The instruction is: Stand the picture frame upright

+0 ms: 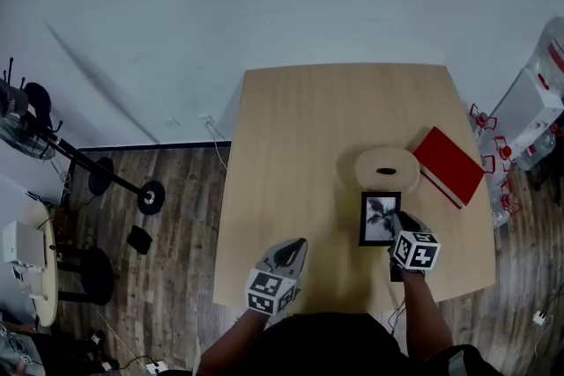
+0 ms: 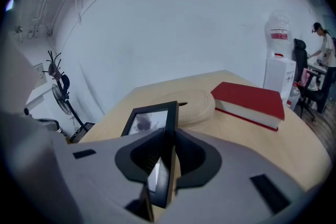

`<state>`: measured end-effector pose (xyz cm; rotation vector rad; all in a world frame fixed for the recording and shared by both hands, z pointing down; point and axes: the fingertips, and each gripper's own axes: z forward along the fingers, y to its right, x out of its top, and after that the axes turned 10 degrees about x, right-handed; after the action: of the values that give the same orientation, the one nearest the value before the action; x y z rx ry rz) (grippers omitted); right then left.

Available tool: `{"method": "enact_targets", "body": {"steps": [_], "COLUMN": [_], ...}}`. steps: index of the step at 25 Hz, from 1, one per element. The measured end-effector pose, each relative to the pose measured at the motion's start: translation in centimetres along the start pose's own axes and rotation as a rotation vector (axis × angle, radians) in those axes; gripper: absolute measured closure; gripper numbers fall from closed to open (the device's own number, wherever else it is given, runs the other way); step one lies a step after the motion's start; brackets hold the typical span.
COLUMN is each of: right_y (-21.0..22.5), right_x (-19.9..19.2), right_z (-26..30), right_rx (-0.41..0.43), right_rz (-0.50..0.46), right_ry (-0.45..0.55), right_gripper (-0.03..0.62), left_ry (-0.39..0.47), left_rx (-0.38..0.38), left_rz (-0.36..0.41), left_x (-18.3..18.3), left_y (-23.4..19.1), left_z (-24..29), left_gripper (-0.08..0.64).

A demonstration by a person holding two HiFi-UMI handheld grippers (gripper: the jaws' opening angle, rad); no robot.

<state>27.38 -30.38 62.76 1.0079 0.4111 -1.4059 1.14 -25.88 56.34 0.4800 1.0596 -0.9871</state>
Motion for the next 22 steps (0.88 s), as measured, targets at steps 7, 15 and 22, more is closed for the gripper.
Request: {"method": "enact_targets", "body": {"steps": [7,15,22], "right_y": [3.3,5.8,6.5], "right_x": [-0.4,-1.5,-2.3], "right_z": [1.1,2.5,3.8], "right_rx": [-0.006,0.007,0.003], "right_rz": [-0.009,0.045,-0.016], "right_ry": [-0.034,-0.057,-0.118], "right_gripper": [0.525,0.526,0.526], "left_ry": [-0.033,-0.066,-0.065], "left_rx": [0.021,0.022,0.023], "left_rz": [-0.006,-0.028,-0.022], "left_x": [-1.3,-3.0,-2.8], "left_y": [1.6,3.3,3.8], "left_z": [1.2,2.1,2.3], "left_gripper": [0.555,0.555,0.555]}}
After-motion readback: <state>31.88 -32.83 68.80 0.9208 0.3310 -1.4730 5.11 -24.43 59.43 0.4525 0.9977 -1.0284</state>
